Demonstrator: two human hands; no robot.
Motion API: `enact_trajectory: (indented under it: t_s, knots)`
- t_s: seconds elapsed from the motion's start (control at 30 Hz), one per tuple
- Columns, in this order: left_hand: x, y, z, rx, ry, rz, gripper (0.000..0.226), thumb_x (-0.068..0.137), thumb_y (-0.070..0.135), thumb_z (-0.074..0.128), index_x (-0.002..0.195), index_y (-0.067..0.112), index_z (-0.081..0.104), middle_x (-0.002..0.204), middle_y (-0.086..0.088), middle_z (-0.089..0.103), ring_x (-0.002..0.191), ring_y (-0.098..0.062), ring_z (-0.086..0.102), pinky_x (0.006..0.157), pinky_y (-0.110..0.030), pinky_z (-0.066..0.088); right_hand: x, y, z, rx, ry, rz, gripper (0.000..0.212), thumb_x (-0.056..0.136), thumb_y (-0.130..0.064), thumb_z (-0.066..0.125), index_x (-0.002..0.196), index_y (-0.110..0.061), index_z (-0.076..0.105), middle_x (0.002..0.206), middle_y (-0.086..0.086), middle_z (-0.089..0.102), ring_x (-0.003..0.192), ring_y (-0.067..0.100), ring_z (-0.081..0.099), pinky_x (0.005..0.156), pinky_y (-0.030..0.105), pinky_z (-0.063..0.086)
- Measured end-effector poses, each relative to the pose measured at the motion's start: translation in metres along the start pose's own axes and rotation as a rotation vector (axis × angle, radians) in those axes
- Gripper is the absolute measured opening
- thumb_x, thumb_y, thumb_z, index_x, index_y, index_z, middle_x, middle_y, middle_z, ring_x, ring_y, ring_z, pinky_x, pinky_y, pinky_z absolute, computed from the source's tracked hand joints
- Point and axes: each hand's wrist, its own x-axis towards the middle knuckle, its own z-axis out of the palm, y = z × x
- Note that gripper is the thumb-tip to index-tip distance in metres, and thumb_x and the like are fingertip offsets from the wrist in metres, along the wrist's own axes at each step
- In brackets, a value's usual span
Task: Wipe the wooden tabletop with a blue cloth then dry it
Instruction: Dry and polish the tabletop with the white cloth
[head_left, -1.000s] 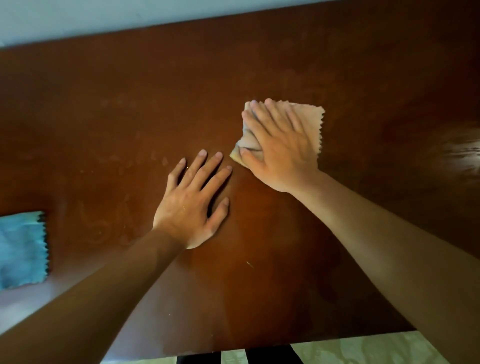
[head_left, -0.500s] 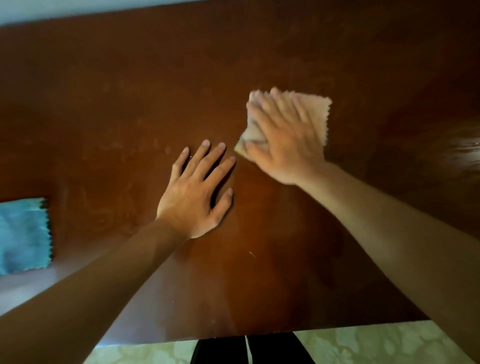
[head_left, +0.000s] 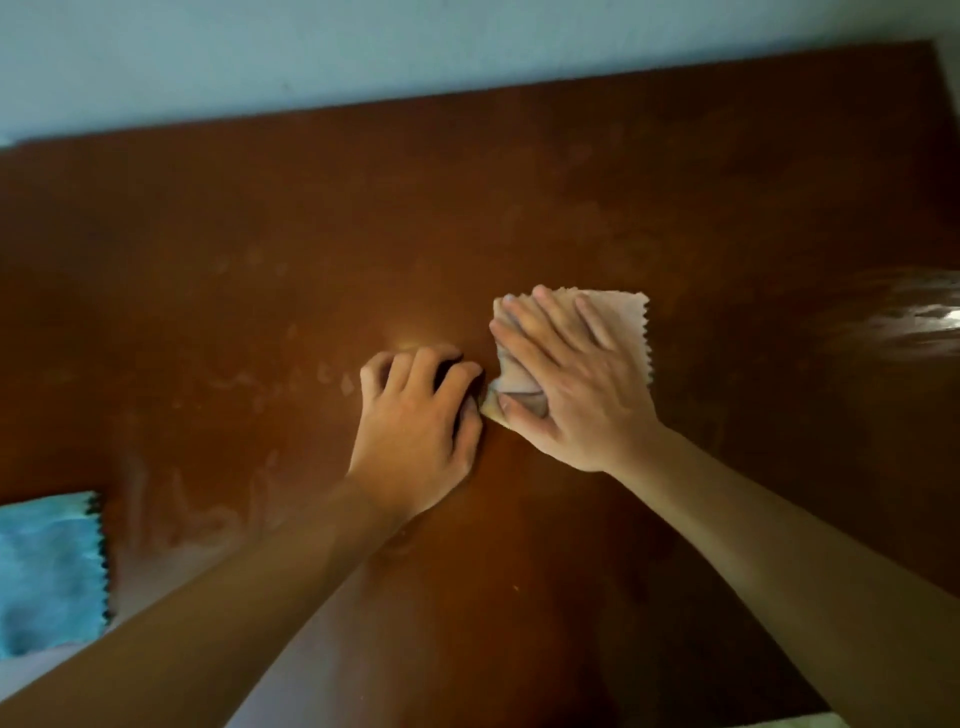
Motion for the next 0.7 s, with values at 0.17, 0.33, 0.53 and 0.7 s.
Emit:
enact_trajectory:
  t_s: [0.17, 0.33, 0.53, 0.7]
  knots:
    - [0.052, 0.004, 0.006, 0.073, -0.088, -0.135, 0.048, 0.098, 0.036, 0.034, 0.138, 0.018, 0.054, 0.15, -0.012, 0.046, 0.144, -0.03, 0.036, 0.114, -0.055, 0.021, 0.073, 0.049, -0.011, -0.014, -0.105, 0.15, 0.073, 0.099, -0.062, 0.023, 0.159, -0.022, 0.034, 0.169, 0.001, 0.024, 0.158, 0.025, 0.016, 0.129, 0.048, 0.01]
    - [0.074, 0.007, 0.023, 0.081, -0.136, -0.205, 0.056, 0.101, 0.042, 0.024, 0.152, 0.023, 0.038, 0.163, -0.005, 0.03, 0.154, -0.029, 0.015, 0.118, -0.061, 0.011, 0.09, 0.056, -0.012, -0.028, -0.113, 0.184, 0.072, 0.1, -0.058, 0.021, 0.16, -0.02, 0.03, 0.17, 0.001, 0.022, 0.158, 0.024, 0.014, 0.129, 0.045, 0.006]
    - [0.071, 0.006, 0.031, 0.098, -0.098, -0.166, 0.055, 0.101, 0.04, 0.025, 0.151, 0.021, 0.04, 0.161, -0.008, 0.033, 0.153, -0.033, 0.018, 0.118, -0.063, 0.01, 0.018, 0.019, -0.003, 0.002, -0.019, 0.13, 0.063, 0.107, -0.053, 0.028, 0.157, -0.017, 0.038, 0.167, 0.002, 0.03, 0.157, 0.023, 0.021, 0.127, 0.051, 0.019]
    - [0.07, 0.006, 0.031, 0.097, -0.099, -0.157, 0.055, 0.101, 0.04, 0.027, 0.151, 0.021, 0.039, 0.162, -0.008, 0.032, 0.153, -0.033, 0.017, 0.118, -0.063, 0.009, 0.032, 0.037, -0.006, 0.0, -0.068, 0.051, 0.068, 0.105, -0.058, 0.027, 0.157, -0.016, 0.038, 0.167, 0.004, 0.029, 0.157, 0.025, 0.021, 0.127, 0.053, 0.018]
